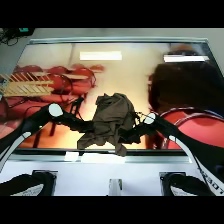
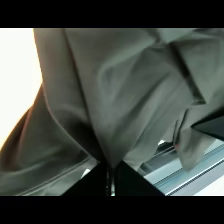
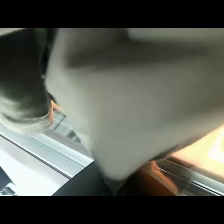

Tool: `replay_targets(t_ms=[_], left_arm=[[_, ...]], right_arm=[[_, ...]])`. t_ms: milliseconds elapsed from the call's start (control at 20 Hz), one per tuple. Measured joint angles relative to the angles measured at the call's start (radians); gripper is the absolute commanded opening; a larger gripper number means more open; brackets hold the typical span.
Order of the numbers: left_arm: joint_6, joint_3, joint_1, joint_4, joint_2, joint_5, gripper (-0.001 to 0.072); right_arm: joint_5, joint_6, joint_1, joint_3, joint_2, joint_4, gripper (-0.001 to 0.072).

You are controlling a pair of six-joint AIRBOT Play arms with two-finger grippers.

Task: Fold the shirts.

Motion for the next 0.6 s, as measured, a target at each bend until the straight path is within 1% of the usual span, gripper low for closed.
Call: replay_targets(t_ms=[150, 250, 350, 450, 600], left_arm=[[-0.001, 0.093, 0.044, 0.094, 0.094, 0.003, 0.0034], [-0.003, 0.214, 0.104, 0.147, 0.168, 0.003, 0.0034], [-0.005, 0.382, 0.183, 0.177, 0.239, 0.019, 0.0034], [-0.024, 0.577, 0.269, 0.196, 0.299, 0.068, 0.0034], [-0.053, 0.842, 0.364, 0.208, 0.367, 0.187, 0.0034]], right_arm=[[0.061, -0.001, -0.072, 0.080, 0.103, -0.130, 0.0024], [0.104, -0.002, -0.156, 0.188, 0.208, -0.254, 0.0025], [0.121, -0.002, -0.254, 0.334, 0.318, -0.385, 0.0025], [0.106, -0.002, -0.354, 0.502, 0.420, -0.492, 0.0026], [0.044, -0.002, -0.457, 0.729, 0.539, -0.578, 0.0026]])
